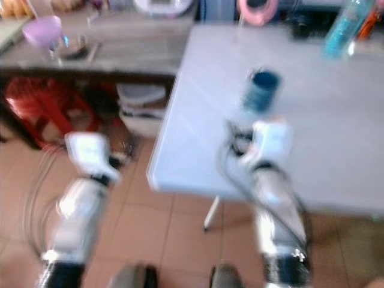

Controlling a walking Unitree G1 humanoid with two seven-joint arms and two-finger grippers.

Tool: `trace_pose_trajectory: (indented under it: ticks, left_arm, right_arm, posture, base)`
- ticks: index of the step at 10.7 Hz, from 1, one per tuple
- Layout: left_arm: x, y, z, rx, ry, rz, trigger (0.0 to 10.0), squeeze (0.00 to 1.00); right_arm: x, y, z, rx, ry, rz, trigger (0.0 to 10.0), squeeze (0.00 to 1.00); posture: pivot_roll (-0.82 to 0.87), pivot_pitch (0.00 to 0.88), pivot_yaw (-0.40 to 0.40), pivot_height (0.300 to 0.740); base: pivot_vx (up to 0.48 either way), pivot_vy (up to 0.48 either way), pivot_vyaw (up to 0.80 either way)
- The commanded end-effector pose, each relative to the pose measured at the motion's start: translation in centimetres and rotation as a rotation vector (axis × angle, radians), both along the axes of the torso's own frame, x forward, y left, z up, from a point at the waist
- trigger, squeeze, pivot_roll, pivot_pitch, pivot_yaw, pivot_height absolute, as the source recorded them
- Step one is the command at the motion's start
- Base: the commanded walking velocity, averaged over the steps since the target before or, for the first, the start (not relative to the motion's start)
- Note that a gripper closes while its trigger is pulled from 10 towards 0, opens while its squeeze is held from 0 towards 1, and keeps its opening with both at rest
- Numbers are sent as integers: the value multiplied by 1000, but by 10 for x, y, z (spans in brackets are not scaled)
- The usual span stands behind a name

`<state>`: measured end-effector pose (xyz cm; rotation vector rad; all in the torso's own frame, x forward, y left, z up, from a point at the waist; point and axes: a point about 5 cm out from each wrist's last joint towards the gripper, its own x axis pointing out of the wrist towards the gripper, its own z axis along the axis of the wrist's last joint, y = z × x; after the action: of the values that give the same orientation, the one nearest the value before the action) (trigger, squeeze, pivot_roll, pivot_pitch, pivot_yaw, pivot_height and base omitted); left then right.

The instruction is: Setting the table

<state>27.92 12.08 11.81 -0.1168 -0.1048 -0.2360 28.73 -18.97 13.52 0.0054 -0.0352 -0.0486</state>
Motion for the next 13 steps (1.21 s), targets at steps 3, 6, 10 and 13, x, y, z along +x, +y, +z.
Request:
trace_pose_trajectory:
  ticks: [3, 6, 10, 13]
  left_arm:
    - [-6, 12, 0, 24, 7, 23, 10000, 0]
    - [-12, 13, -2, 34, 27, 17, 10000, 0]
    - [-17, 13, -2, 37, 43, 17, 10000, 0]
    - [-20, 14, -3, 38, 57, 14, 10000, 0]
  right_arm:
    - [-6, -4, -11, 22, 64, -63, 10000, 0]
    - [-1, -13, -19, 3, 147, -83, 10000, 0]
    - [6, -15, -17, -25, 201, -69, 3216, 0]
    - [3, -29, -21, -30, 295, -94, 0, 0]
  posture:
    - [-28, 158, 65, 740]
    - [-21, 195, 73, 740]
    - [-17, 219, 67, 740]
    - [-22, 231, 62, 740]
  base:
    - [0, 0, 0]
    - [0, 0, 0]
    - [0, 0, 0]
    - [0, 0, 0]
